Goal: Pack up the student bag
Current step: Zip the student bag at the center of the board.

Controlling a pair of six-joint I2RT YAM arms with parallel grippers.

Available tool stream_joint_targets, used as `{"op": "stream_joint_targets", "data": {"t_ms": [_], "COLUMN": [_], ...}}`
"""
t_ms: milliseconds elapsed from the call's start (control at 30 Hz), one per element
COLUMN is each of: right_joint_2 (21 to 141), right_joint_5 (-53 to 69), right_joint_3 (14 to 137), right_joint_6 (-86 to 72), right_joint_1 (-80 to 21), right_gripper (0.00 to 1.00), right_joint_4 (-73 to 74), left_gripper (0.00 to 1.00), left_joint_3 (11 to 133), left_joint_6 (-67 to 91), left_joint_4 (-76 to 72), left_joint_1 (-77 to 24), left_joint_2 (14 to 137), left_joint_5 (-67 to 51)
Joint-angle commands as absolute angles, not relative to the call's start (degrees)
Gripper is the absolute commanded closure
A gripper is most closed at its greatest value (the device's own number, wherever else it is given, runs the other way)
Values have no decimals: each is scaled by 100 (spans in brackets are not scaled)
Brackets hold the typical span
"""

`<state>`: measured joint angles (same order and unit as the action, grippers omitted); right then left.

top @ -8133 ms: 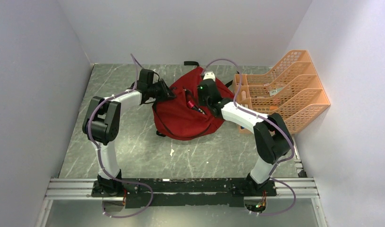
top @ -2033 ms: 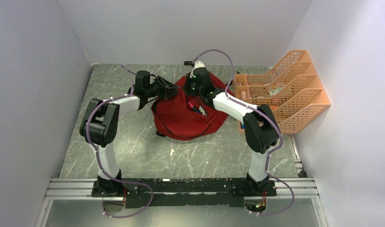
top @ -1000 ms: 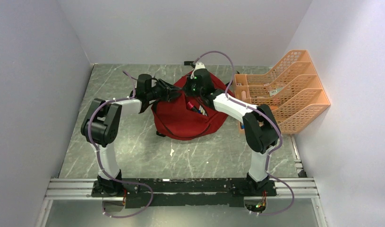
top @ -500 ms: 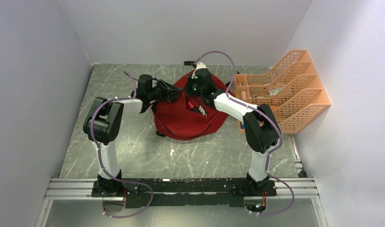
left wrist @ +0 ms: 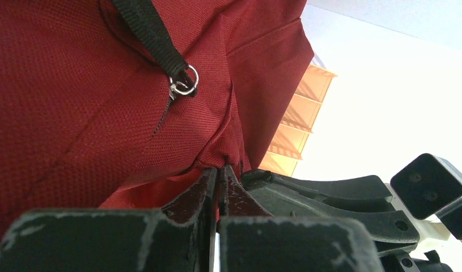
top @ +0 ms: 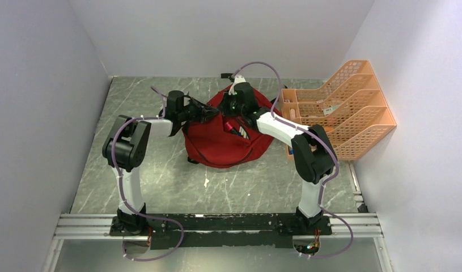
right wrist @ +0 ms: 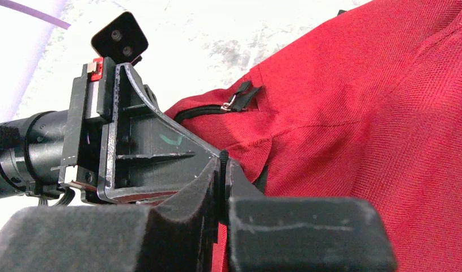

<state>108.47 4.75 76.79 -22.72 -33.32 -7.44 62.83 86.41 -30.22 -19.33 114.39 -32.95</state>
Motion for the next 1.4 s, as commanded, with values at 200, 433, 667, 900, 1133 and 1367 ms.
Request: {"op": "stream_joint_targets", "data": {"t_ms": [200,433,667,900,1133,1367], "right_joint_2": [10502,10232,10110,9780,9286,8575], "right_joint_5": [173,78,192,236,63,-706], "right_joint_3": [7535,7216,7061,6813,6363,5798], "right_joint_6": [-2027,-1900,-1939,-1878,-1839,-2091], "right_joint_1": [-3388,-3384,-3384,-3384,-3384,-3385], "right_gripper": [100,100,100,100,100,100], "right_joint_4": [-586,-523,-442,-236,-69,250], "left_gripper": [95,95,95,95,95,95], "left_joint_3": [6232,6368,6481,6486,6460,6441], "left_joint_6": [8771,8628,8576,8493,8416,8351], "left_joint_4": [-3590,-3504,-3444,-3391,-3356,-3329], "left_joint_1": [-1904,-1529,-1226,-1011,-907,-832], "left_joint_2": [11588,11699,11807,11869,11903,11931], "left_joint_5": [-3423,-3350,-3341,-3323,-3339,-3362]}}
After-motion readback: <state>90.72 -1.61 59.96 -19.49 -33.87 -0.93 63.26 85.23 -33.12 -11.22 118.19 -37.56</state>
